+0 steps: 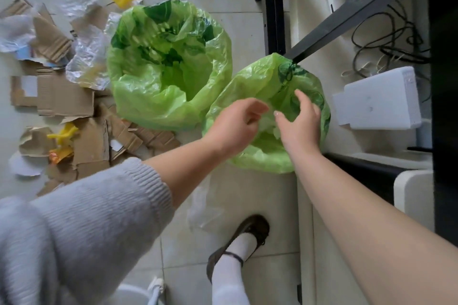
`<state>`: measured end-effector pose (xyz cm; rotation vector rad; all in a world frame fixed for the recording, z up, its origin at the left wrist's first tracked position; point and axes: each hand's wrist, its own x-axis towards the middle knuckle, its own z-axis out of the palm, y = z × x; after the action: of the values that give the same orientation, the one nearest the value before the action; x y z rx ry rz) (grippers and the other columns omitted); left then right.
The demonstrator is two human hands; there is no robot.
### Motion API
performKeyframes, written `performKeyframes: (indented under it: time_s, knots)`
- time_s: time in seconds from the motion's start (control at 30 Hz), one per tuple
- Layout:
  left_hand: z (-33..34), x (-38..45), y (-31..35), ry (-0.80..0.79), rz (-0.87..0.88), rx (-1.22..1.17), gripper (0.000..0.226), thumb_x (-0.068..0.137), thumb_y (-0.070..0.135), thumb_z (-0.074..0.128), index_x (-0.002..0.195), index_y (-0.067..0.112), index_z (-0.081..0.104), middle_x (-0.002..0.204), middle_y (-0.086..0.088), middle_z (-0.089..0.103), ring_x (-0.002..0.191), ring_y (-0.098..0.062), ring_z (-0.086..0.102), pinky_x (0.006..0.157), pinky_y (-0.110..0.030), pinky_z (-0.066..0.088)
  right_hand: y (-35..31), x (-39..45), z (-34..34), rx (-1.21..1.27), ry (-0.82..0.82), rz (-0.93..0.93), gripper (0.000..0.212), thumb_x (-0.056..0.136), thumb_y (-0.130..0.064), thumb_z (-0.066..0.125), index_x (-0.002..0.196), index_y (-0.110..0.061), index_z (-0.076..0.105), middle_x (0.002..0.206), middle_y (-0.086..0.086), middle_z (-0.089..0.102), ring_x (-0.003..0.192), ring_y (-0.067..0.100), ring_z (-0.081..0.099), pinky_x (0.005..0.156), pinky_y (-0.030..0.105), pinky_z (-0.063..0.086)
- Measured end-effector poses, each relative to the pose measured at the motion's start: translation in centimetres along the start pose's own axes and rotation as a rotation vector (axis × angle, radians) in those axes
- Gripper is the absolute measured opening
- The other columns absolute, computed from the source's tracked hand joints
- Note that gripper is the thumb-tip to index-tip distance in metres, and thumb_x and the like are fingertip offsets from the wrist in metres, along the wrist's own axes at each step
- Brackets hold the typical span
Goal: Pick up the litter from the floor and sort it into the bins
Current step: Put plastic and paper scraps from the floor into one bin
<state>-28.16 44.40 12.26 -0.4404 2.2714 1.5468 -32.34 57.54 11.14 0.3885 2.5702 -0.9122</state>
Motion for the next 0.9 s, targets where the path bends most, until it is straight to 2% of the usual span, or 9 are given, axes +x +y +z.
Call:
performKeyframes:
  time_s: [0.1, 0.23, 0.37, 0.47, 0.53, 0.63, 0.73, 0.8, 0.9]
  knots:
    - [-3.5, -4.1, -0.8, 0.127, -0.023, -0.025, 0.034, 0.083, -0.001, 0.046, 0.107, 0.014, 0.064, 0.105, 0.001, 0.066, 0.098, -0.012, 0.063, 0.093, -0.026, 0.049, -1.6, -4.9, -0.5, 0.081, 0.045, -0.104, 0.047, 0.084, -0.016, 0.062, 0.129, -0.022, 0.049, 0.134, 0.002, 0.043, 0.121, 0.013, 0.046, 0.090, 0.008, 0.026]
    - [-7.3, -10.6, -3.8, 0.170, -0.119, 0.090, 0.032, 0.080, 0.002, 0.047, 0.100, 0.019, 0.065, 0.094, 0.008, 0.064, 0.092, -0.012, 0.063, 0.086, -0.023, 0.047, -2.8, -13.1, -0.7, 0.120, 0.096, -0.222, 0.036, 0.080, -0.005, 0.063, 0.115, -0.012, 0.059, 0.122, 0.007, 0.053, 0.111, 0.008, 0.048, 0.095, 0.010, 0.030]
    - [-9.5, -16.2, -7.4, 0.061, -0.198, 0.174, 0.029, 0.081, 0.004, 0.050, 0.101, 0.018, 0.065, 0.102, 0.001, 0.067, 0.090, -0.014, 0.062, 0.084, -0.022, 0.044, -1.1, -20.5, 1.1, 0.162, 0.090, -0.063, 0.027, 0.082, -0.004, 0.061, 0.106, -0.014, 0.063, 0.117, 0.004, 0.054, 0.112, 0.011, 0.052, 0.100, 0.025, 0.039]
    - [-10.4, -18.6, -10.7, -0.049, -0.233, 0.253, 0.026, 0.083, 0.006, 0.053, 0.103, 0.017, 0.065, 0.106, -0.001, 0.066, 0.088, -0.013, 0.062, 0.082, -0.021, 0.043, 1.7, -24.0, 4.4, 0.046, -0.042, 0.076, 0.028, 0.083, -0.009, 0.062, 0.110, -0.015, 0.063, 0.128, 0.006, 0.050, 0.122, 0.015, 0.047, 0.100, 0.018, 0.032]
    - [-10.3, -18.8, -13.4, -0.116, -0.238, 0.329, 0.029, 0.082, 0.006, 0.053, 0.107, 0.016, 0.064, 0.109, -0.003, 0.063, 0.093, -0.015, 0.061, 0.082, -0.020, 0.041, 3.8, -24.5, 7.3, -0.068, -0.208, 0.173, 0.039, 0.084, -0.019, 0.064, 0.122, -0.020, 0.057, 0.142, 0.005, 0.038, 0.130, 0.016, 0.040, 0.103, 0.021, 0.028]
    - [-9.1, -16.9, -18.0, -0.196, -0.193, 0.492, 0.035, 0.082, 0.009, 0.057, 0.116, 0.019, 0.058, 0.120, -0.006, 0.055, 0.111, -0.023, 0.053, 0.096, -0.032, 0.040, 7.2, -23.2, 12.1, -0.267, -0.447, 0.180, 0.066, 0.081, -0.032, 0.067, 0.139, -0.030, 0.038, 0.157, 0.004, 0.011, 0.140, 0.024, 0.025, 0.110, 0.033, 0.027]
    - [-6.8, -13.6, -22.0, -0.265, -0.090, 0.653, 0.044, 0.081, 0.013, 0.060, 0.123, 0.023, 0.051, 0.132, -0.005, 0.046, 0.121, -0.026, 0.046, 0.099, -0.043, 0.041, 10.9, -20.8, 16.2, -0.532, -0.581, -0.015, 0.080, 0.081, -0.033, 0.068, 0.145, -0.036, 0.019, 0.158, 0.003, -0.010, 0.145, 0.030, 0.005, 0.111, 0.040, 0.027]
    - [-4.9, -11.5, -23.9, -0.282, -0.025, 0.748, 0.049, 0.081, 0.015, 0.060, 0.127, 0.026, 0.047, 0.137, -0.004, 0.040, 0.125, -0.026, 0.042, 0.098, -0.044, 0.043, 13.4, -19.4, 18.1, -0.683, -0.635, -0.160, 0.085, 0.084, -0.027, 0.066, 0.146, -0.038, 0.008, 0.156, 0.003, -0.019, 0.145, 0.030, -0.003, 0.106, 0.041, 0.035]
    - [-2.4, -8.9, -26.2, -0.297, 0.109, 0.852, 0.059, 0.079, 0.014, 0.064, 0.133, 0.024, 0.043, 0.148, -0.007, 0.031, 0.132, -0.031, 0.035, 0.099, -0.041, 0.041, 16.2, -17.9, 20.3, -0.797, -0.681, -0.323, 0.090, 0.084, -0.014, 0.061, 0.146, -0.037, 0.000, 0.154, 0.007, -0.022, 0.142, 0.032, 0.010, 0.093, 0.043, 0.047]
